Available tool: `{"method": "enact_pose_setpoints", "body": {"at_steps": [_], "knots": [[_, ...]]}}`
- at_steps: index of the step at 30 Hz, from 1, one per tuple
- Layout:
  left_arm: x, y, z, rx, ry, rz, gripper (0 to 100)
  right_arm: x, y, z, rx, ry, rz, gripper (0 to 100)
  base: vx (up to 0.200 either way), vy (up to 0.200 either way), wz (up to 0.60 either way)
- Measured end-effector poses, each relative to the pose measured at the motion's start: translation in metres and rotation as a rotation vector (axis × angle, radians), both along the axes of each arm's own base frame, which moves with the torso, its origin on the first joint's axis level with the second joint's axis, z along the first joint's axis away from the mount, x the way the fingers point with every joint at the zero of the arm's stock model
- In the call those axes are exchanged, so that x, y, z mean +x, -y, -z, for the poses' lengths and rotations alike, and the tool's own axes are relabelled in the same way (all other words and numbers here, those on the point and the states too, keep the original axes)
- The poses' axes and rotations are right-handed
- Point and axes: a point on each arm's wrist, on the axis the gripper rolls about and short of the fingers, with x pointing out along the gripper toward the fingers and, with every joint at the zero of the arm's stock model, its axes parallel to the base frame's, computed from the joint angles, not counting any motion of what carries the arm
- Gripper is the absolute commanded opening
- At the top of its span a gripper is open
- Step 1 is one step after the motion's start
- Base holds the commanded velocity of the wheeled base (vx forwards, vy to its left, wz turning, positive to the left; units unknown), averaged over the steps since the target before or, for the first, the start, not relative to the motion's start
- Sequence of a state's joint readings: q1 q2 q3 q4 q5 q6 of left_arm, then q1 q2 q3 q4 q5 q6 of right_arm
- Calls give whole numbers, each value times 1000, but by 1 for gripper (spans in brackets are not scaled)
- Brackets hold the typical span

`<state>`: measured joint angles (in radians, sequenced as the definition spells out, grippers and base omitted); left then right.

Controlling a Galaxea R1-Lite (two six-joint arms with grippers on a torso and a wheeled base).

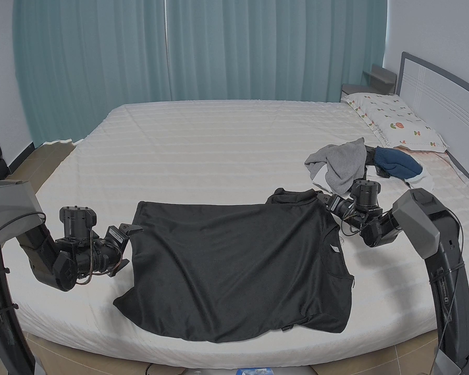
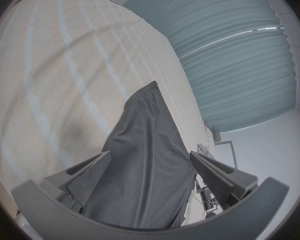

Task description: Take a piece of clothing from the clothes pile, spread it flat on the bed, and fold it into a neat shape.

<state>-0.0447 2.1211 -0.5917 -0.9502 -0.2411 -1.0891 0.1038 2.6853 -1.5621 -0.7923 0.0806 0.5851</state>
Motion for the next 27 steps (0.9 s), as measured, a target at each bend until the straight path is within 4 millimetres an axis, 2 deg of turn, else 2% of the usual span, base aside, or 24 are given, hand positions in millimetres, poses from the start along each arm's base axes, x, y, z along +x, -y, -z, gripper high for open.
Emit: {"method": "enact_pose_setpoints", "body": {"at_steps": [4, 8, 13, 19, 22, 27], "knots": [[-10, 0, -5, -1, -2, 3, 100, -26, 1, -13, 67, -51, 3, 100, 0, 0, 0], [-23, 0, -9, 0, -13, 6, 100, -61, 1, -26, 134, -119, -10, 100, -200, 0, 0], [-39, 1, -10, 0, -35, 11, 100, -112, 2, -38, 204, -215, -39, 100, -200, 0, 0], [-55, 2, -9, 2, -66, 19, 100, -172, 6, -42, 295, -349, -68, 100, 0, 0, 0], [-59, 3, -8, 5, -80, 23, 100, -190, 7, -45, 360, -397, -104, 100, 0, 0, 0], [-56, 4, 1, 18, -109, 21, 100, -201, 9, -50, 419, -420, -108, 100, 0, 0, 0]]}}
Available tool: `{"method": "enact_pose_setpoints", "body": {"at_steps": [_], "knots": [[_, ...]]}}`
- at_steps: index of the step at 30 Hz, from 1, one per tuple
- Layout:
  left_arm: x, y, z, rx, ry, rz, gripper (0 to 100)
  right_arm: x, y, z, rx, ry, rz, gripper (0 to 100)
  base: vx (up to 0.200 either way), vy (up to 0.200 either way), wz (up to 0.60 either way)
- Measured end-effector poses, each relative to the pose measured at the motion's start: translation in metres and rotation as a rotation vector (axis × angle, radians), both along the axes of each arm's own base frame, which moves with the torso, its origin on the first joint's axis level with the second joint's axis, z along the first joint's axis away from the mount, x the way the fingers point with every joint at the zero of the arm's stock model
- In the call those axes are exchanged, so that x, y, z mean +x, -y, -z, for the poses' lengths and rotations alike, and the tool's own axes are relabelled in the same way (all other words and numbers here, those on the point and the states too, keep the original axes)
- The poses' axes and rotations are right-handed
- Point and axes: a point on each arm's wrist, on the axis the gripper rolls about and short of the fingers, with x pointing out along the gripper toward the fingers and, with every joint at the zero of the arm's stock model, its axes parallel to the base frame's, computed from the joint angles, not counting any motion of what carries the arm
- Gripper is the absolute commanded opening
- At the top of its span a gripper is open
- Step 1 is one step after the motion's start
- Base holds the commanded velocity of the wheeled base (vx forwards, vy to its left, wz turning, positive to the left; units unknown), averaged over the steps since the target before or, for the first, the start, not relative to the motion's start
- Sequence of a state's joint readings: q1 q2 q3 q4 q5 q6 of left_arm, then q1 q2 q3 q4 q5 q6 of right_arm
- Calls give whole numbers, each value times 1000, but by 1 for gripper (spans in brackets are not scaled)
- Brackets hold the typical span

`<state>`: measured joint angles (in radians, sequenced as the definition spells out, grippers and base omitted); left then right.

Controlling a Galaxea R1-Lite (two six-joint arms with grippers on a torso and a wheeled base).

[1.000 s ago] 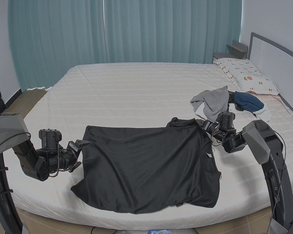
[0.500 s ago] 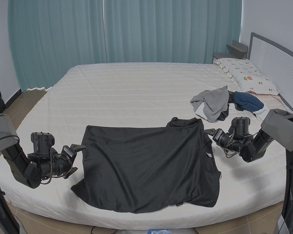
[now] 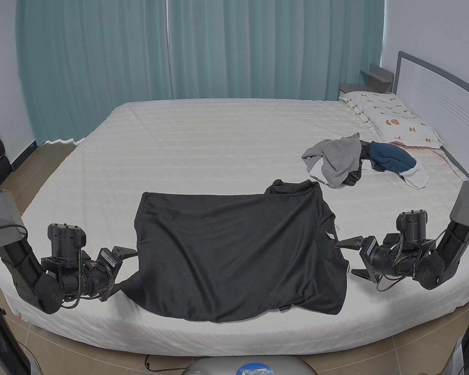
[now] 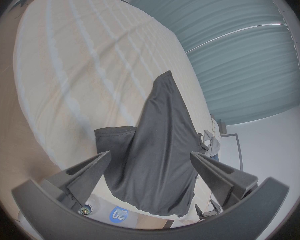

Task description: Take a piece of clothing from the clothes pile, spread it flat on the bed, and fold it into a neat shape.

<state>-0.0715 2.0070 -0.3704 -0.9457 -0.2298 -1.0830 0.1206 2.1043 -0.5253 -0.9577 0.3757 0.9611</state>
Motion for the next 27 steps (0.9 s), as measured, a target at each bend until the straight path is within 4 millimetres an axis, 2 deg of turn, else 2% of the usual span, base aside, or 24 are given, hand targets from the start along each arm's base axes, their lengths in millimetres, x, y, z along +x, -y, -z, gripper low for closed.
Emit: {"method": "enact_pose_setpoints", "body": {"at_steps": [11, 23, 24, 27], "knots": [[8, -2, 22, 141, -44, -54, 100, -6, 2, -4, 0, 2, 11, 100, 0, 0, 0], [23, -1, 34, 202, -49, -102, 100, -9, 1, -5, -9, 2, 10, 100, 0, 0, 0], [25, 0, 36, 210, -50, -107, 0, -9, 1, -5, -9, 2, 10, 100, 0, 0, 0], [27, 3, 39, 220, -53, -105, 0, -9, 1, -5, -12, 3, 12, 100, 0, 0, 0]]}}
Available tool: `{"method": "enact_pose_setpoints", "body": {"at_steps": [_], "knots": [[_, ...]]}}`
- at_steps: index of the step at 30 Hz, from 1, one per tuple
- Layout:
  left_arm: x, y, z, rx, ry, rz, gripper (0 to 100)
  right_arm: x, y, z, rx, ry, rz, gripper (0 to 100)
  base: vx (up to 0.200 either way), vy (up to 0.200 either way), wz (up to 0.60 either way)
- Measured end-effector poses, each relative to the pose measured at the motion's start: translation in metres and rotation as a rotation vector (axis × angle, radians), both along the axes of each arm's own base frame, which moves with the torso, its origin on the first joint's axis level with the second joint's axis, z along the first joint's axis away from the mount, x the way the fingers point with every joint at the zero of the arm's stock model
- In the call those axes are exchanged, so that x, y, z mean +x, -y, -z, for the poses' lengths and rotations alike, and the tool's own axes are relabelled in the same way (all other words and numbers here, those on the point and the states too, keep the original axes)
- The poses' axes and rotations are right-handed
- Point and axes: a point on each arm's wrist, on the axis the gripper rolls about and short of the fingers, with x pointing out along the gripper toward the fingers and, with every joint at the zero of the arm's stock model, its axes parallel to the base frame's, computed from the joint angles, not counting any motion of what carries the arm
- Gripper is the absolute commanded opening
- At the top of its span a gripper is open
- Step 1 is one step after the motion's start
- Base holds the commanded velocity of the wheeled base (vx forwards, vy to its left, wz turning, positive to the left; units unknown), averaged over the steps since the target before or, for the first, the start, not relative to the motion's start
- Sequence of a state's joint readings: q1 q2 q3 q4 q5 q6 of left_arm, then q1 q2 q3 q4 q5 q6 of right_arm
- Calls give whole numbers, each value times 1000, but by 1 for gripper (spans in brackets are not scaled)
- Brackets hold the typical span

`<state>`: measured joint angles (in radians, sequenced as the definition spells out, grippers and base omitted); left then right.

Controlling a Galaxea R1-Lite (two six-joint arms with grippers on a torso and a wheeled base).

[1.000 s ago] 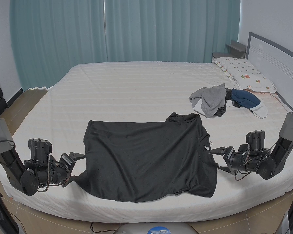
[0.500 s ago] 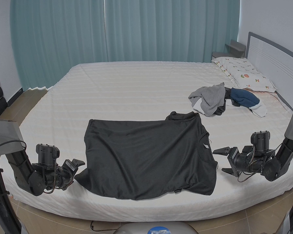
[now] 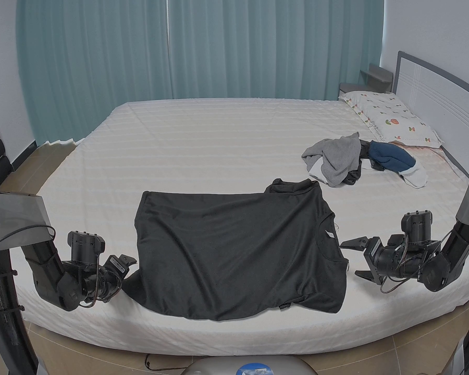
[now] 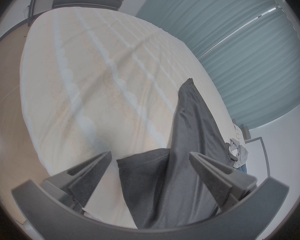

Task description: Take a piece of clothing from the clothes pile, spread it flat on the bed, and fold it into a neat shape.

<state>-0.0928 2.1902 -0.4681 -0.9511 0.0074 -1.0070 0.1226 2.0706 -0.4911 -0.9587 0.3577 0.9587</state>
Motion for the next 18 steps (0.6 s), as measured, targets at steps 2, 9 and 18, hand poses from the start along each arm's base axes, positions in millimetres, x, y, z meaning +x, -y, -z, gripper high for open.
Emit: {"method": "enact_pose_setpoints", "body": {"at_steps": [2, 9, 18], "knots": [[1, 1, 2, 1, -4, 3, 0, 0, 0, 0, -8, 1, 10, 100, 0, 0, 0], [-2, -1, 6, 53, -23, 46, 0, 1, 0, 0, -26, 6, 27, 100, 0, 0, 0], [-27, -6, 0, 216, -82, 140, 0, 0, -2, 2, -31, 0, 18, 100, 0, 0, 0]]}}
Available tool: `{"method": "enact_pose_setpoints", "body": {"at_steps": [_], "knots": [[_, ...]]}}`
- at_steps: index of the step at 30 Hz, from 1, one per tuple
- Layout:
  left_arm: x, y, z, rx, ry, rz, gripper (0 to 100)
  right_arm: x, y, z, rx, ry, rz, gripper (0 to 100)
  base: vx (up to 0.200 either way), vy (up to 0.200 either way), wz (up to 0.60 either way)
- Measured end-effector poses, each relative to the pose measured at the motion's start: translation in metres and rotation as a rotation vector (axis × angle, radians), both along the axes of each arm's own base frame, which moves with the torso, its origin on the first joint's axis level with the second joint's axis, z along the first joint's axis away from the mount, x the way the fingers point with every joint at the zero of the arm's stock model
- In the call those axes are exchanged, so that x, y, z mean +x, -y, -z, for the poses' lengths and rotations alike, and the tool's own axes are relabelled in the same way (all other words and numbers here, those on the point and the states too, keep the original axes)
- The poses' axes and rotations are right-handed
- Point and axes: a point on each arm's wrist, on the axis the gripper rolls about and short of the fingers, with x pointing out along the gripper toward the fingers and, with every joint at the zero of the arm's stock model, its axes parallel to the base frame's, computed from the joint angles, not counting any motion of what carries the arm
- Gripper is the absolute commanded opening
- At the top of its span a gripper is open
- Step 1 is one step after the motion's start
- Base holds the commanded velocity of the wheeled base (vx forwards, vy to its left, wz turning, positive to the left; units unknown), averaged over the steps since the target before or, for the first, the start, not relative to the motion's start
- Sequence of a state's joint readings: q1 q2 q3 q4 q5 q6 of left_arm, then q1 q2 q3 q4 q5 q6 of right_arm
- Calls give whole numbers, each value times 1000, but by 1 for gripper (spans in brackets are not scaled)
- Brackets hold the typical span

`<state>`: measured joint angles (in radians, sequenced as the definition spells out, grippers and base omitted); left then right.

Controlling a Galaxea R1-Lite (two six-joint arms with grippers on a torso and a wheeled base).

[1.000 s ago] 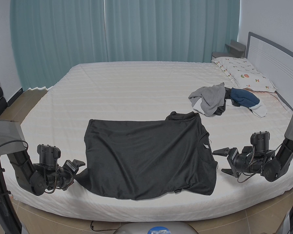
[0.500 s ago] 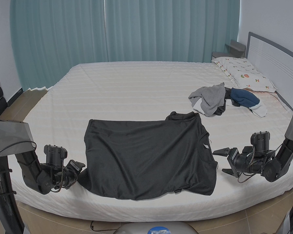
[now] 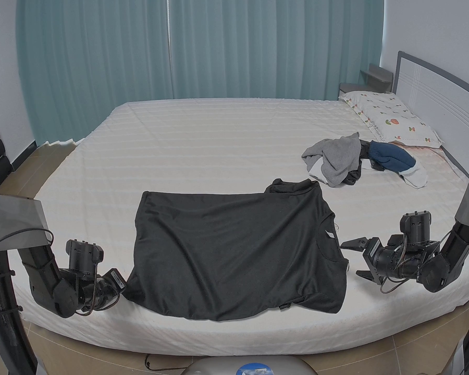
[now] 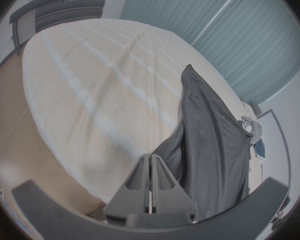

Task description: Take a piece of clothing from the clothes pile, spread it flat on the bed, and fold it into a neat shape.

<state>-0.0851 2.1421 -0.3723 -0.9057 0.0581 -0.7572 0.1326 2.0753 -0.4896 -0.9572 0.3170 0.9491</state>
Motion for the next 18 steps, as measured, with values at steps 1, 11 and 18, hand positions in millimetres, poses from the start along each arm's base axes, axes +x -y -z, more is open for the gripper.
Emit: {"method": "enact_pose_setpoints", "body": {"at_steps": [1, 11, 18], "knots": [[-2, 0, -1, 8, -8, 2, 0, 0, 0, 0, -1, 0, -1, 100, 0, 0, 0], [-30, -3, -24, 100, -159, 38, 0, -4, -1, 6, -45, -7, -37, 100, 0, 0, 0], [-24, -5, -41, 118, -94, 20, 0, -7, -6, 21, -94, -38, -89, 100, 0, 0, 0]]}}
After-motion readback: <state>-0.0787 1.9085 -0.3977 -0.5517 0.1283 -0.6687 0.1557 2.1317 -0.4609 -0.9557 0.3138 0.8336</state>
